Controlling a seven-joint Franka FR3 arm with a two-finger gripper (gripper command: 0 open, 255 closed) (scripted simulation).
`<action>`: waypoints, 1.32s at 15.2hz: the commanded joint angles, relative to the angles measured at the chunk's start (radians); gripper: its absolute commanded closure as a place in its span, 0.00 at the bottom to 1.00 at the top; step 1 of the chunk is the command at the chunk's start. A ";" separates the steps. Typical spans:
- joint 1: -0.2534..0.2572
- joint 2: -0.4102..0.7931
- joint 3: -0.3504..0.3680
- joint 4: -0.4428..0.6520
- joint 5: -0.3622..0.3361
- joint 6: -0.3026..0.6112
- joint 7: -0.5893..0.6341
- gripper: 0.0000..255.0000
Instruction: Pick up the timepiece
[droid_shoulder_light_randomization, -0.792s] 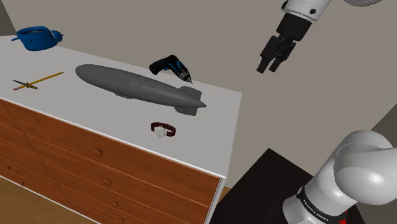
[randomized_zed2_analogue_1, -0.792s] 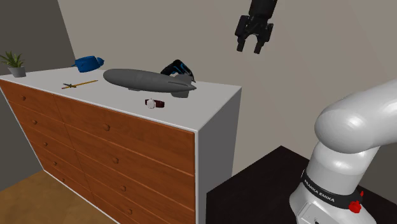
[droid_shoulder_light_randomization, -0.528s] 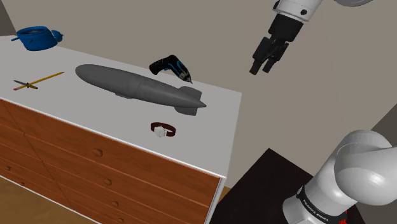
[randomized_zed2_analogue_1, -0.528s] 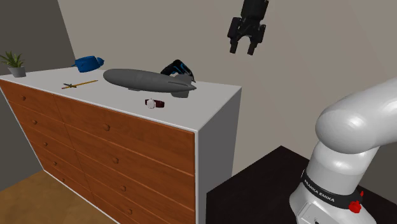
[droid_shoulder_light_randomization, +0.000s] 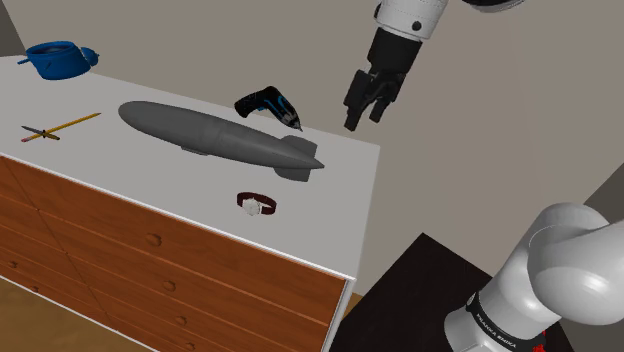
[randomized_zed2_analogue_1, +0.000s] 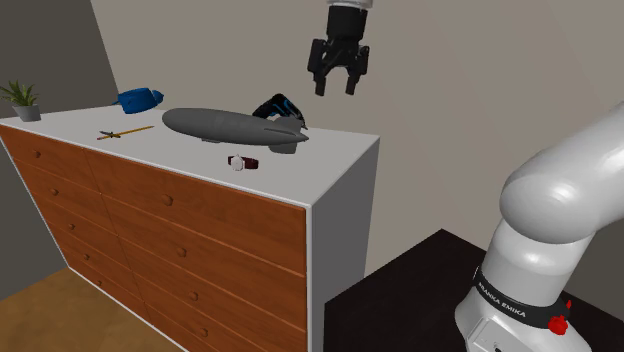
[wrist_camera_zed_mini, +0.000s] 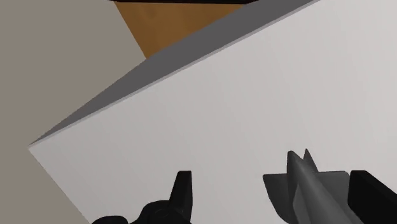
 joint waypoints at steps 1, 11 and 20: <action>0.010 0.050 0.040 0.029 -0.003 0.017 0.027 0.00; 0.048 0.352 0.246 0.230 -0.093 0.076 0.197 0.00; 0.112 0.648 0.373 0.443 -0.268 0.071 0.363 0.00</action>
